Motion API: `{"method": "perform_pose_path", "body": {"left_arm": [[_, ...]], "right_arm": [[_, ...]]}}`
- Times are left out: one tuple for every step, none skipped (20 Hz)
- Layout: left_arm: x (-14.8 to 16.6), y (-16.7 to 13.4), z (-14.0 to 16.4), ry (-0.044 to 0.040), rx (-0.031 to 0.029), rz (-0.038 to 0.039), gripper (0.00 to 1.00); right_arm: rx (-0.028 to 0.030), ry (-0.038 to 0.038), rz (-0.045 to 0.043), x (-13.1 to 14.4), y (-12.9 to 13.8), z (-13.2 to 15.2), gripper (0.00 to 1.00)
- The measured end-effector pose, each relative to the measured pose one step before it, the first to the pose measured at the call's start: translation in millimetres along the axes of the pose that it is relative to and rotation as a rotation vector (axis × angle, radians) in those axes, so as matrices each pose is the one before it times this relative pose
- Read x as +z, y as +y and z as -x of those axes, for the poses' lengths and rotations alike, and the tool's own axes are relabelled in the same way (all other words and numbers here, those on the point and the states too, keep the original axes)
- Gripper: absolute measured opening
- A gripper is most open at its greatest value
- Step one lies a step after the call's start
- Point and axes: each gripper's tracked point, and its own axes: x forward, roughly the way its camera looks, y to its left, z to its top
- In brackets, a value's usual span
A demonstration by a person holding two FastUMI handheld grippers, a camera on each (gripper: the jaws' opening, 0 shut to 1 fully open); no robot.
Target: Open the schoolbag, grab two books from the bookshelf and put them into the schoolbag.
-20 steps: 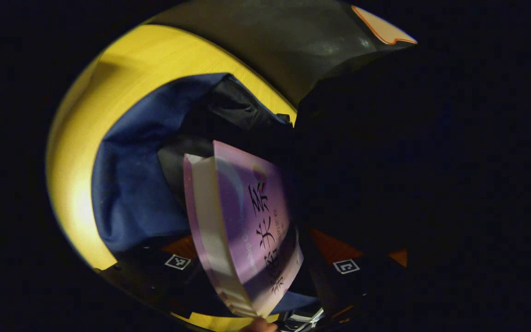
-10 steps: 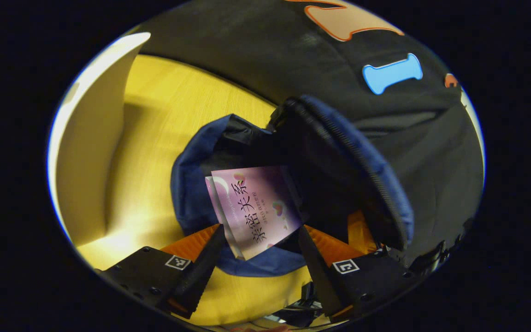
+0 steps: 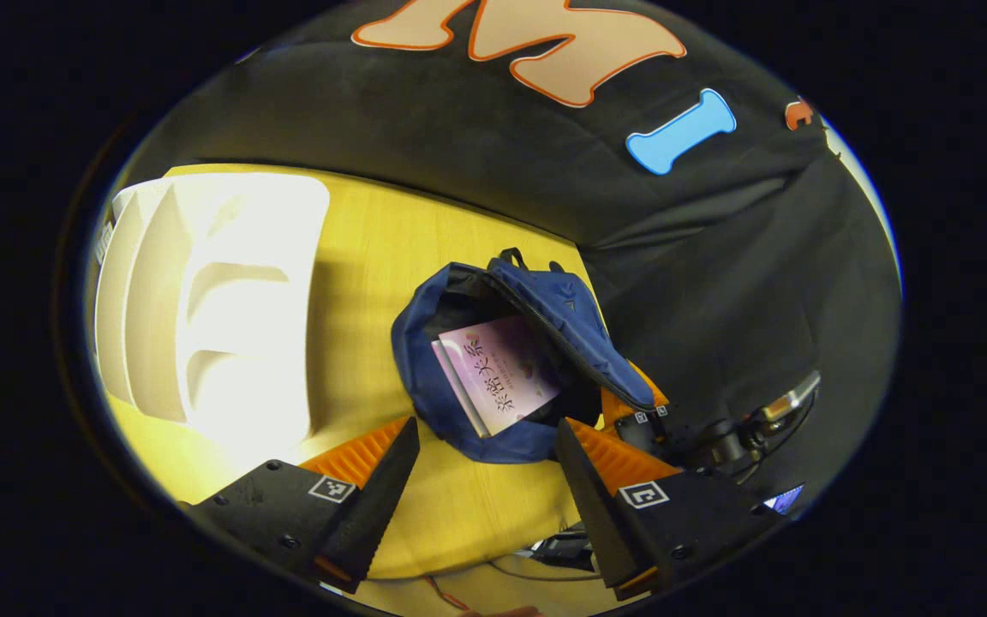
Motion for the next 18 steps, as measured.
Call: {"method": "perform_pose_path", "body": {"left_arm": [[3.29, 9.13, 12.70, 0.00035, 0.01467, -0.01285, 0.95], [3.77, 14.27, 11.15, -0.00167, 0.02644, -0.02293, 0.95], [4.26, 14.62, 11.88, -0.00497, 0.02982, -0.01623, 0.95], [2.80, 9.79, 11.62, 0.00261, 0.02100, -0.00210, 0.95], [1.85, 7.84, 10.59, 0.00890, 0.00710, 0.01066, 0.95], [2.90, 8.78, 11.99, 0.00498, 0.00520, 0.01902, 0.95], [5.85, 12.84, 10.33, -0.00900, 0.01691, 0.02044, 0.95], [8.12, 17.74, 12.68, -0.00717, 0.02818, 0.01889, 0.94], [5.21, 15.60, 10.88, -0.00839, 0.02517, 0.01827, 0.93], [3.97, 13.65, 10.08, -0.01179, 0.02013, 0.02202, 0.93], [6.82, 16.20, 11.78, -0.00664, 0.01751, 0.01659, 0.93], [8.20, 16.93, 8.88, -0.00882, 0.02265, 0.01065, 0.98], [8.07, 16.32, 9.45, -0.01029, 0.02574, 0.00479, 0.93], [7.25, 17.44, 9.18, -0.00912, 0.02666, 0.00183, 0.93], [7.29, 15.46, 8.40, -0.00934, 0.02121, 0.00452, 0.93], [6.65, 16.93, 8.32, -0.00500, 0.01957, 0.00031, 0.93], [4.64, 17.51, 6.45, 0.00031, 0.02508, -0.00277, 0.93], [3.64, 18.70, 5.00, -0.00038, 0.02773, -0.00249, 0.92]], "right_arm": [[-0.00154, -0.00118, 0.00161, 0.13, 0.04, -0.27, 0.14], [-0.00275, -0.00021, 0.00267, -1.12, 0.35, 0.20, 0.17], [-0.00248, 0.00000, 0.00398, -0.07, 0.63, -0.09, 0.17], [-0.00245, 0.00201, 0.00707, -1.66, 1.30, 0.44, 0.12], [-0.00177, 0.00072, 0.00669, 0.30, 1.13, -0.84, 0.13], [-0.00067, 0.00101, 0.00220, -1.87, 1.35, 0.37, 0.14], [0.00205, 0.00411, -0.00769, -1.02, 2.19, -0.04, 0.14], [-0.00010, 0.00706, -0.01410, -1.88, 1.67, -1.10, 0.12], [-0.00303, 0.00728, -0.01713, -1.66, 1.16, -1.25, 0.14], [-0.00525, 0.00679, -0.01469, -1.83, 1.68, -0.08, 0.15], [-0.00736, 0.00330, -0.00823, 0.73, 0.73, -1.29, 0.17], [-0.00523, 0.00362, 0.00152, -0.74, 2.22, -0.26, 0.17], [-0.00596, 0.00312, 0.00641, -0.21, 0.99, -0.19, 0.17], [-0.00415, 0.00424, 0.00652, -0.49, 1.20, -0.48, 0.17], [-0.00345, 0.00517, 0.00443, 0.08, 0.96, 0.20, 0.15], [-0.00517, 0.00367, 0.00394, -0.46, 0.77, 0.76, 0.15], [-0.00585, 0.00038, 0.00414, 0.35, 1.18, 1.05, 0.17], [-0.00592, 0.00085, 0.00379, -0.37, -0.12, -0.41, 0.17]]}}
